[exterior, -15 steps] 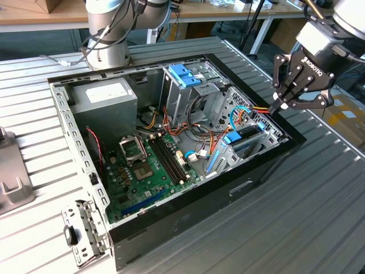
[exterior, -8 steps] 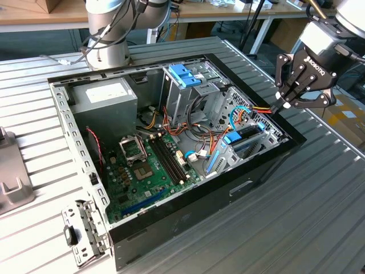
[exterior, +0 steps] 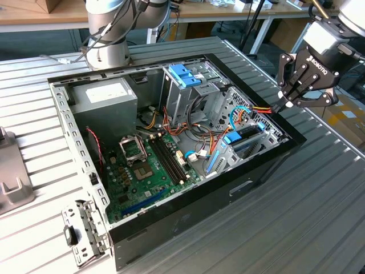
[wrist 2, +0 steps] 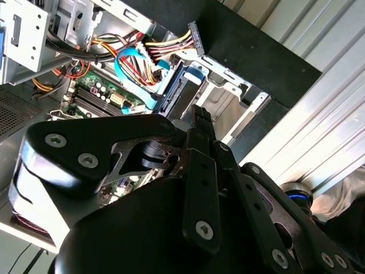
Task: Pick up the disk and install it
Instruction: 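Insert the first disk wire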
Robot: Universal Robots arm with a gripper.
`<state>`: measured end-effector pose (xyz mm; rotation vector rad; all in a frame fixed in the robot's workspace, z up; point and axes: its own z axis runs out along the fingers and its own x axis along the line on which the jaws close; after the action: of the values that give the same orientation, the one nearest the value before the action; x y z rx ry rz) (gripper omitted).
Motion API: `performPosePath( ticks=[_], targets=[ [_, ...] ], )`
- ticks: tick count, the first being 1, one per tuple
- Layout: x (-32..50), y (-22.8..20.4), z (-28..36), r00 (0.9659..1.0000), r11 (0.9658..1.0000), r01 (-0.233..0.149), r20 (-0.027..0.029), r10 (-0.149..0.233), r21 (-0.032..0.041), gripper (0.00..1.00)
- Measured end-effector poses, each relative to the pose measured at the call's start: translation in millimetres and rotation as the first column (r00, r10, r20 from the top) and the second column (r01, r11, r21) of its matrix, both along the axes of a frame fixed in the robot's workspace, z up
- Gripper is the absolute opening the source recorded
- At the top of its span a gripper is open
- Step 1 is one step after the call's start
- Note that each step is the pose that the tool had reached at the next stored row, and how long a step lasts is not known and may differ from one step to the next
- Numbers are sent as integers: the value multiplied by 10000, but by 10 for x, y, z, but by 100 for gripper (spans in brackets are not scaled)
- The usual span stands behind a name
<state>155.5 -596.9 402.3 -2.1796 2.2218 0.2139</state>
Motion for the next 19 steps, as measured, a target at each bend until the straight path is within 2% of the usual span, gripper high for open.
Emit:
performPosePath(
  ticks=[14,19],
  targets=[
    [187,1,-3,10000,10000,-28,-11,28,0,11],
    [189,1,-3,10000,10000,-27,-11,27,1,11]
  ],
)
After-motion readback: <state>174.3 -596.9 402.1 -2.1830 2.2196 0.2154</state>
